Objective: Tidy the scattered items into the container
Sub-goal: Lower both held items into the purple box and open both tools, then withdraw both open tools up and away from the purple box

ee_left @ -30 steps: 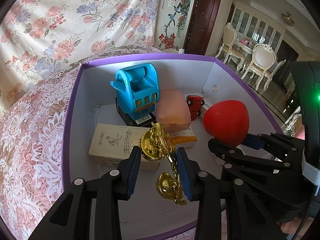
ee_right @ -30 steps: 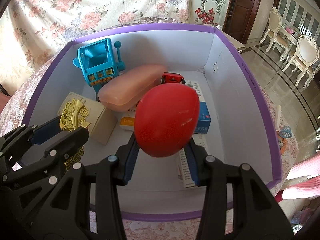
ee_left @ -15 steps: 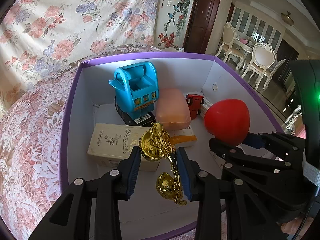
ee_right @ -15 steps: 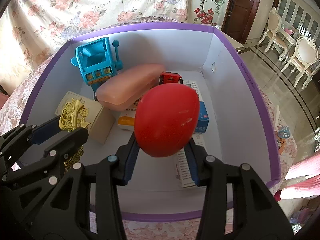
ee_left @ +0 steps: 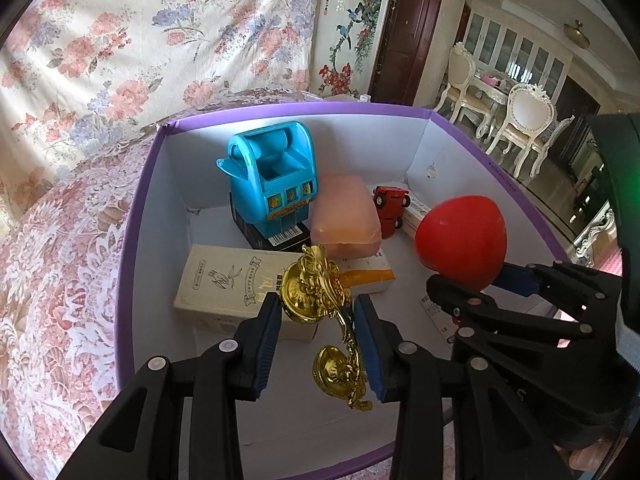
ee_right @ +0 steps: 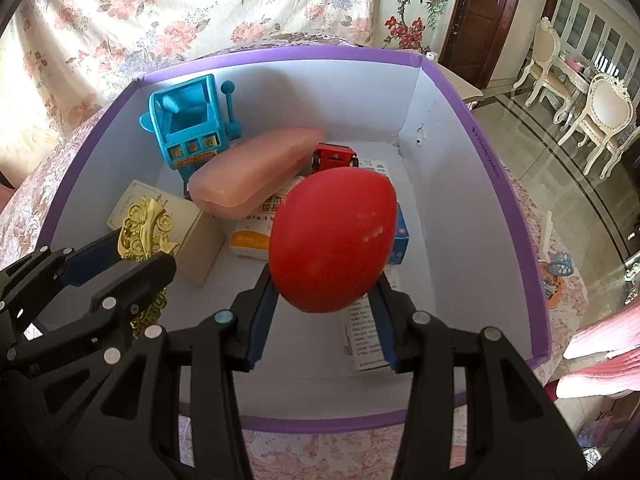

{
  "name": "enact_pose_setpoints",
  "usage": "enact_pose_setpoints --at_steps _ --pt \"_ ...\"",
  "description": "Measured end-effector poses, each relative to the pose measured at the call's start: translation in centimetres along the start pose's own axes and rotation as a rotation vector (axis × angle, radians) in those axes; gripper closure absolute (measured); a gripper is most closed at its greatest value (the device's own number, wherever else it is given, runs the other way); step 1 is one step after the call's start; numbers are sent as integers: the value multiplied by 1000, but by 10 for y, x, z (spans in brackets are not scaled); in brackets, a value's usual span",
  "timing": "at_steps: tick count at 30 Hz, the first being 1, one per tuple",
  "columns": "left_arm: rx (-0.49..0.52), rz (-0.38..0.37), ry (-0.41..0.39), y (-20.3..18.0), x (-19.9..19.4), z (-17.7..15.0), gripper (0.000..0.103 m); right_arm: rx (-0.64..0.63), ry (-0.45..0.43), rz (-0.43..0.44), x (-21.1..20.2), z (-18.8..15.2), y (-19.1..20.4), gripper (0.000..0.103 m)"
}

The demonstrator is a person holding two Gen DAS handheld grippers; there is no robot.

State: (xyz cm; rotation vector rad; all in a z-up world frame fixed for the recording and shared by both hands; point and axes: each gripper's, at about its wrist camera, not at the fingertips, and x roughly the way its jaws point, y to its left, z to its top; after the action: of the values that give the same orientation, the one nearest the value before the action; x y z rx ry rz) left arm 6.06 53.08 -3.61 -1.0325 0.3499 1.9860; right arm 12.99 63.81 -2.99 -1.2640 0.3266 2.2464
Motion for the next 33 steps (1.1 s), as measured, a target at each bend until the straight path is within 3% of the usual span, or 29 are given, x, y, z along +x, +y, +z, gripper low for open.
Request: enact_pose_setpoints --at_steps 7,14,33 --pt "4 9 -9 -1 -2 2 64 -8 -9 -8 -4 1 -2 54" --pt "-4 16 -26 1 -10 4 64 15 -43 -22 -12 2 -8 39" --pt "15 5 -69 -4 -36 2 64 51 -111 -40 -37 -5 -6 39"
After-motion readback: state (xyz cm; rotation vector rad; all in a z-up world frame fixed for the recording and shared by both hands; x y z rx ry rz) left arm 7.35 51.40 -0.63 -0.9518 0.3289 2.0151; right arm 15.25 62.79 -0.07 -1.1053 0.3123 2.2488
